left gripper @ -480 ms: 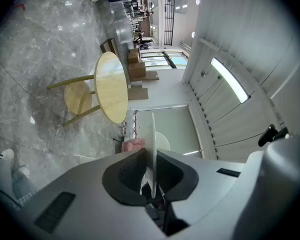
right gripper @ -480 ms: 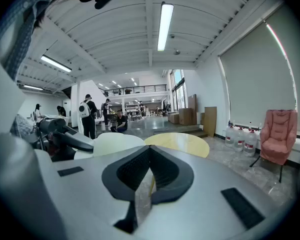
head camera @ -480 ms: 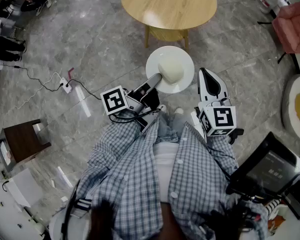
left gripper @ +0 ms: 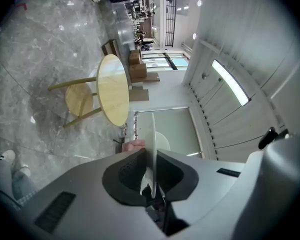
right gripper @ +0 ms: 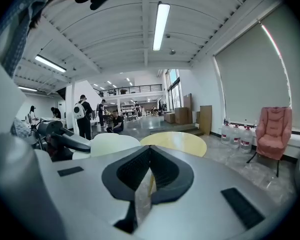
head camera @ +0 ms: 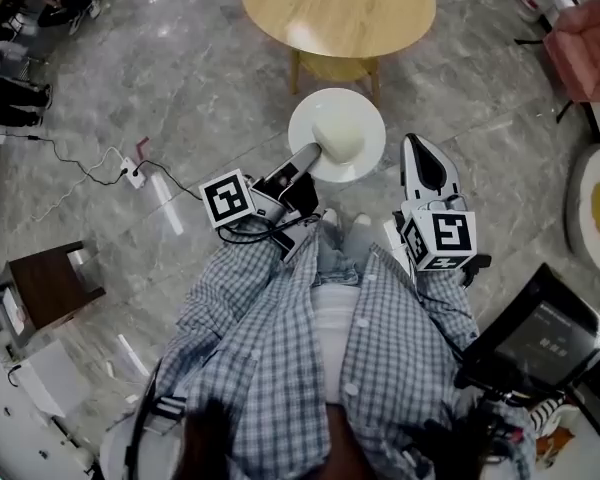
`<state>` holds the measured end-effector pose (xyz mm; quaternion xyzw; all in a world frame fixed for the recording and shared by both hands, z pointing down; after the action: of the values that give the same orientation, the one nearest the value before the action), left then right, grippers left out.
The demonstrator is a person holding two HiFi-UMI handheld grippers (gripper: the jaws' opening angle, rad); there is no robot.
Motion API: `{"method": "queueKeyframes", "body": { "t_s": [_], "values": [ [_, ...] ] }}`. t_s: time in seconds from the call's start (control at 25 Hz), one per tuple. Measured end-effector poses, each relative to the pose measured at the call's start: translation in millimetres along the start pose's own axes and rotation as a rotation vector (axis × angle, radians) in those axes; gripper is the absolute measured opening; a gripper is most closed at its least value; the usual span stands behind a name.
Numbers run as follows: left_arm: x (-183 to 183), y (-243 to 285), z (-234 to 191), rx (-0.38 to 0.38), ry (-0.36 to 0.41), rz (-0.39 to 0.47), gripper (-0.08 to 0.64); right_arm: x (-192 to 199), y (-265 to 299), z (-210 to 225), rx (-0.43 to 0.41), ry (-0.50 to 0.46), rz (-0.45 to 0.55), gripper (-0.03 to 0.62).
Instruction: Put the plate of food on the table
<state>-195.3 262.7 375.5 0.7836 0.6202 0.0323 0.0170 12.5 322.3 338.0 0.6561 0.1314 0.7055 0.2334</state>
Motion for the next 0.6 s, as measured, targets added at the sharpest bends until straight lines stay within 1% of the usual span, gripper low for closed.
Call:
{"method": "queueKeyframes", "body": {
  "t_s": [0.16, 0.32, 0.44, 0.6],
  "values": [
    [16.1, 3.0, 3.6, -0.004, 0.012, 0.009, 0.026, 6.8, -15.6, 8.7, -0.003, 0.006, 0.018, 0.008],
    [3.0, -14.4, 2.3, -0.002, 0.008, 0.016, 0.026, 0.6, -6.9, -6.8, 0.011, -0.011, 0.025, 0.008],
    [-2.1, -21.8, -0.1, -0.004, 0.013, 0.015, 0.026, 1.3, -6.1, -9.7, 0.024, -0.001, 0.032, 0.008],
    [-27.7, -21.5, -2.2, 0.001, 0.008, 0.023, 0.026, -9.0, 13.1, -7.7, 0.027, 0.018, 0.031, 0.008]
  ]
}}
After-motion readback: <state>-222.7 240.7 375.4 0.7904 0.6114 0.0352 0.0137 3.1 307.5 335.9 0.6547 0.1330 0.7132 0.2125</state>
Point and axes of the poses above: the fingertips, and each gripper's own axes: y forward along the fingers, z to its right, x out of its underside, the point moved 6 cm from there along -y, backward along the fingers, and after that the axes turned 13 degrees about -z, right-handed, at the moved point
